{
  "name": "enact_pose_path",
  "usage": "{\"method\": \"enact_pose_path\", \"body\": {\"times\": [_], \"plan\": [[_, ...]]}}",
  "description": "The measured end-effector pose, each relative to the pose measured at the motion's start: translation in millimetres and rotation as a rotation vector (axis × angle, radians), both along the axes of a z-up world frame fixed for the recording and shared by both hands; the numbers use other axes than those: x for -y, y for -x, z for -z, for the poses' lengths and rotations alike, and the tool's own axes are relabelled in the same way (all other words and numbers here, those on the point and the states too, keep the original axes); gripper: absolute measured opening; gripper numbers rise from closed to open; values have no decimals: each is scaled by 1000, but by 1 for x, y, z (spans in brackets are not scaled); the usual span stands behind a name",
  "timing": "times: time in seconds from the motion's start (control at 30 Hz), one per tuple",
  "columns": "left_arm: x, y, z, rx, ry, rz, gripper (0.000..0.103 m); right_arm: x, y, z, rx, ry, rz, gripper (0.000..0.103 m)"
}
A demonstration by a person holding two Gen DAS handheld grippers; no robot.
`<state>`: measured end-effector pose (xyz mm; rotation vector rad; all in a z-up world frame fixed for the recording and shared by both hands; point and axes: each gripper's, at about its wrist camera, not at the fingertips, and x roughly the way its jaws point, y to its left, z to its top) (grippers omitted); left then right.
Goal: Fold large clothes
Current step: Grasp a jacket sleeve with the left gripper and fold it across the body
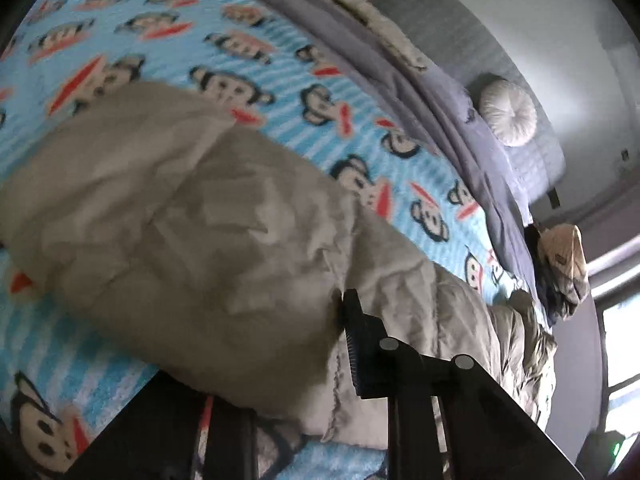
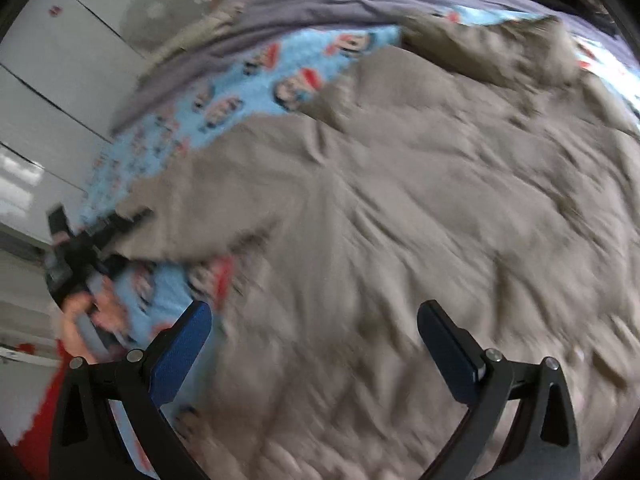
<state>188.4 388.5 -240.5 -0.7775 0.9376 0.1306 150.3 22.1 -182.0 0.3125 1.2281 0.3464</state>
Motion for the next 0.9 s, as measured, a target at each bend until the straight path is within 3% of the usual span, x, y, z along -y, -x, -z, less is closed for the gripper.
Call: {"method": "enact_pose_path", "body": {"times": [0.03,0.13,0.2,0.27,0.33,0.37,0.5,0.63,0.77,0.9], "plan": [[1,0,-7,20,-8,8,11,-7,-10,2,-11,5,-11,103],[6,-4,-33,87,-31,29,11,-20,-36,9,-38,46,5,102],[8,-1,-47,114,-56,39,11,-24,-55,12,-17,9,25,101],[3,8,-62,152,-88,63,11,-32,-70,15,-4,-13,18,79],[13,10,-79,185,-116,86,11,-42,-79,29,-36,-66,-8,24],[15,23,-86,202,-123,96,11,-49,-85,36,-62,-100,-14,18],[45,32,-113,263,-152,191,11,-68,-94,65,-109,-125,-52,15],[111,15,-138,317,-209,328,11,-74,-106,87,-142,-120,-96,15],[186,-3,-157,364,-254,461,11,-27,-109,78,-206,-290,-33,15],[279,-24,-152,359,-338,630,11,50,-94,56,-161,-283,64,15]]}}
